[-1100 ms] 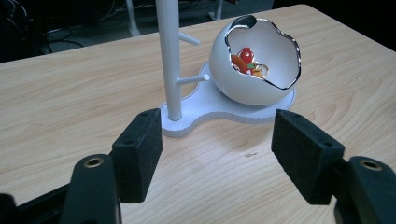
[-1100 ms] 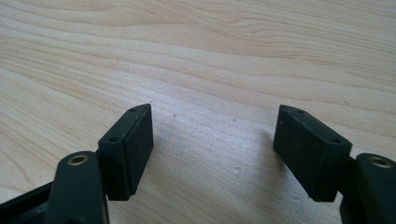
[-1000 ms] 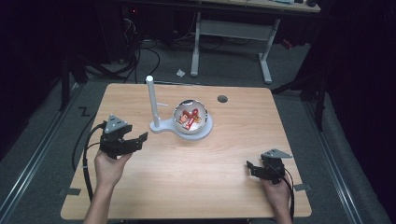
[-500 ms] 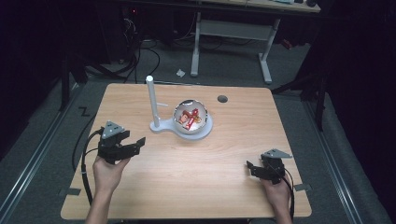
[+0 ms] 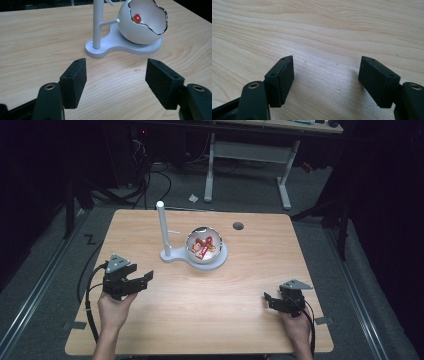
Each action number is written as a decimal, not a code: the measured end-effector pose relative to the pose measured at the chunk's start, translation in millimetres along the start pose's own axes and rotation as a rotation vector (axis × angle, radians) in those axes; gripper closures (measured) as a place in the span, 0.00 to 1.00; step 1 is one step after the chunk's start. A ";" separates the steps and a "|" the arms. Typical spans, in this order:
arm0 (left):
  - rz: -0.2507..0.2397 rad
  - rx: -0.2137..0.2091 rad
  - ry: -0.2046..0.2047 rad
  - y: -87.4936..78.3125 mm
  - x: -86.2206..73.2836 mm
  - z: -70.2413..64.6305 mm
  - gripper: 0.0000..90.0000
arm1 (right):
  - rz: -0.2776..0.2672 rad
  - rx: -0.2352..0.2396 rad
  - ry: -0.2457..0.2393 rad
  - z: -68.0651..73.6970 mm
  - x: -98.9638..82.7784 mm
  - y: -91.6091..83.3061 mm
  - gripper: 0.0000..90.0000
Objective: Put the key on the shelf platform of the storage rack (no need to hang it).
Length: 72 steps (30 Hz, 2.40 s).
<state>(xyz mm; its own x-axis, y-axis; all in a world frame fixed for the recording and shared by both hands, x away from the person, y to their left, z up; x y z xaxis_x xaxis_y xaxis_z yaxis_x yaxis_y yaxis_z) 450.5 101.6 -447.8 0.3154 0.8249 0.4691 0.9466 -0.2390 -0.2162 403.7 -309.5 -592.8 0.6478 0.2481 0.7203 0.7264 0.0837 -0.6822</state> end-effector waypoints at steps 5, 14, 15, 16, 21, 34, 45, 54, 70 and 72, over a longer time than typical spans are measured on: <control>0.010 0.010 -0.005 -1.1 -2.9 6.4 0.38 | 0.000 0.000 0.001 0.0 0.0 -0.1 0.32; 0.016 0.024 -0.018 -0.9 -7.8 16.8 0.38 | 0.000 -0.001 0.001 0.0 -0.1 -0.1 0.32; 0.014 0.024 -0.015 -0.9 -8.4 17.4 0.38 | 0.000 -0.001 0.001 0.0 -0.1 -0.1 0.32; 0.011 0.029 -0.021 -0.9 -8.9 17.6 0.38 | 0.001 -0.001 0.001 0.0 -0.1 -0.1 0.32; 0.017 0.023 -0.013 -0.5 -12.8 20.5 0.38 | 0.000 -0.001 0.001 0.0 -0.1 -0.1 0.32; 0.059 0.058 -0.036 0.1 -30.0 34.9 0.38 | 0.000 -0.001 0.001 0.0 -0.1 -0.2 0.32; 0.077 0.077 -0.040 2.3 -41.3 46.2 0.38 | 0.000 -0.001 0.001 0.0 -0.2 -0.2 0.32; 0.102 0.100 -0.009 8.3 -58.8 56.0 0.38 | 0.000 -0.001 0.001 0.0 -0.2 -0.2 0.32; 0.087 0.152 0.061 23.8 -88.3 79.0 0.37 | 0.001 -0.002 0.003 0.0 -0.3 -0.4 0.32; 0.081 0.151 0.063 25.3 -90.9 79.4 0.37 | 0.001 -0.002 0.004 0.0 -0.3 -0.4 0.32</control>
<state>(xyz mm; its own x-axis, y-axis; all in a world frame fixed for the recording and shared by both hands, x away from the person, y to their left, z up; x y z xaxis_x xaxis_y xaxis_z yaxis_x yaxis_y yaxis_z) 440.5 61.2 -563.9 0.3984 0.7714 0.4962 0.8986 -0.2198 -0.3799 403.2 -309.6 -592.8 0.6494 0.2446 0.7200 0.7261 0.0819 -0.6827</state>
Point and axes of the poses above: each handheld gripper's, and its own axes: y roughly forward along the jaws, x roughly out of its top, z roughly to its left, the point moved 9 cm from there along y, roughly forward along the jaws, and after that the axes turned 9 degrees about -x, right-handed, at the moved point
